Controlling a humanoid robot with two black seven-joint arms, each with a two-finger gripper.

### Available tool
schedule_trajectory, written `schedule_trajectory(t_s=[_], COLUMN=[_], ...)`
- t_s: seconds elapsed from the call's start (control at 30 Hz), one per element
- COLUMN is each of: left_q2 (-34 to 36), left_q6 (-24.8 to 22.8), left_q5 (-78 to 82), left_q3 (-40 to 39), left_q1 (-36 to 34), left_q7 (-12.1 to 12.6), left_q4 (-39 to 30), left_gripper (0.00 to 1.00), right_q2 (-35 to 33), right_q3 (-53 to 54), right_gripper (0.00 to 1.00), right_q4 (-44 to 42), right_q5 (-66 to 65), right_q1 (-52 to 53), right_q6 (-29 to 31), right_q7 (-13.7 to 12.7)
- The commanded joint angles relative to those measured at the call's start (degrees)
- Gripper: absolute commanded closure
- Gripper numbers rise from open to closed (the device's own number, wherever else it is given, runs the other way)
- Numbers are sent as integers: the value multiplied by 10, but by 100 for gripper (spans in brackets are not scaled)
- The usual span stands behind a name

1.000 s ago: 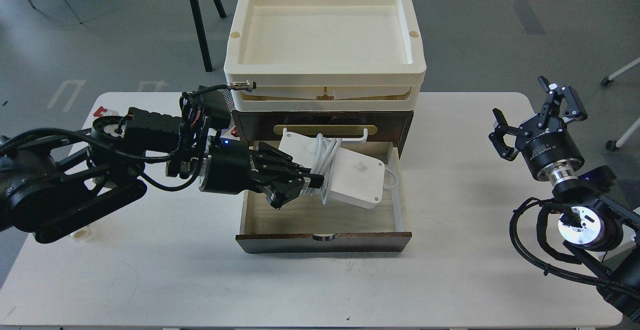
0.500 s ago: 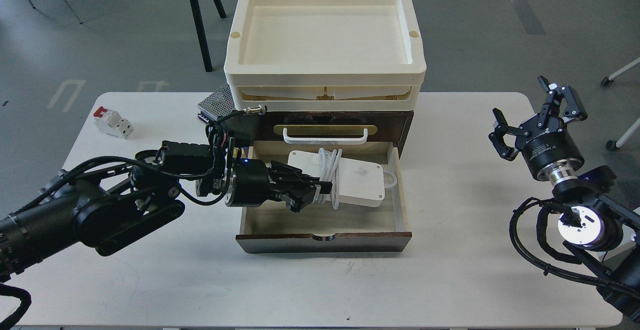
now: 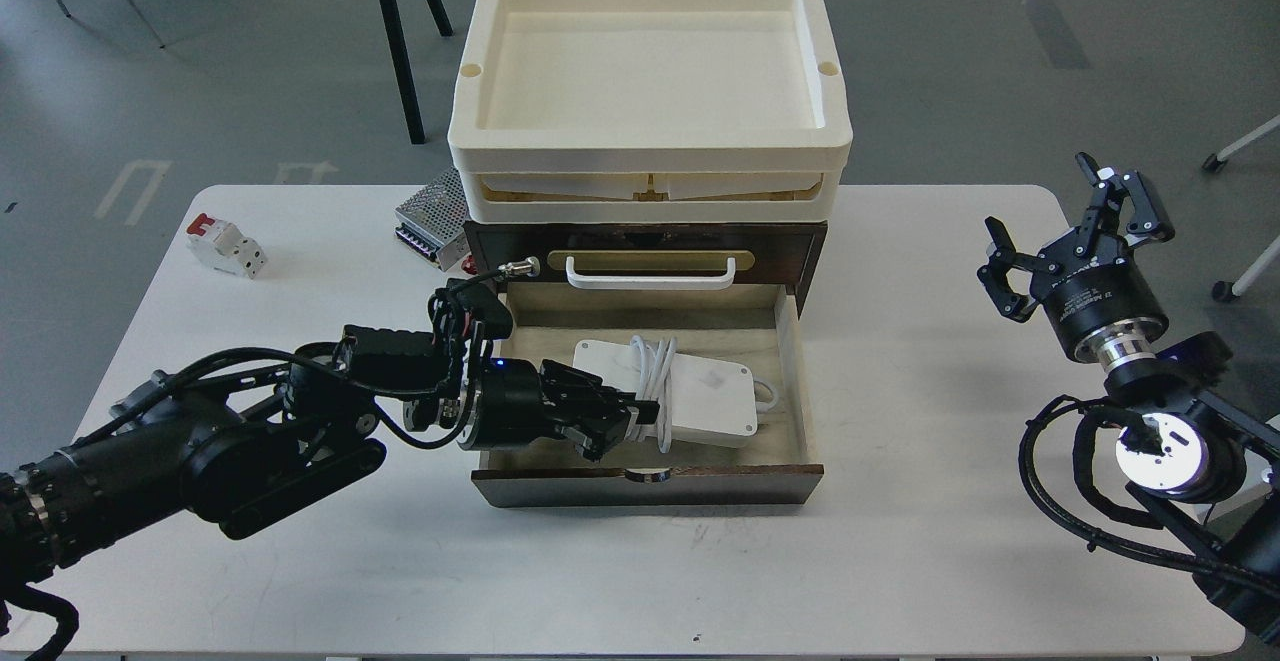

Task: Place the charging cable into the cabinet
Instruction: 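Lower the held charging brick into the open drawer, then open the left gripper and withdraw it from the drawer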

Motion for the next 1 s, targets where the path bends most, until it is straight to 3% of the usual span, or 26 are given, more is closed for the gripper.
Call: schedule_trajectory(t_s=[0.0, 0.3, 0.57, 0.8, 0.97], left_q2=[-7, -11, -11, 11, 65], left_q6=[1, 1, 0, -2, -7], left_q5=[-2, -5, -10, -37, -47], left_q3=[0, -6, -9, -21, -48], left_q1=[5, 5, 2, -7, -12], left_q7=[0, 0, 0, 0, 0], left_q4=[9, 21, 13, -4, -60], left_gripper=[88, 59, 40, 24, 20], right_q2=[-1, 0, -1, 0, 0], right_q3=[0, 0, 1, 1, 1], right_gripper=[0, 0, 0, 1, 0], right_q4=[0, 0, 0, 0, 0], right_q5=[0, 0, 0, 0, 0], right_q1=[0, 0, 0, 0, 0], right_q6=[0, 0, 0, 0, 0], right_q7=[0, 0, 0, 0, 0])
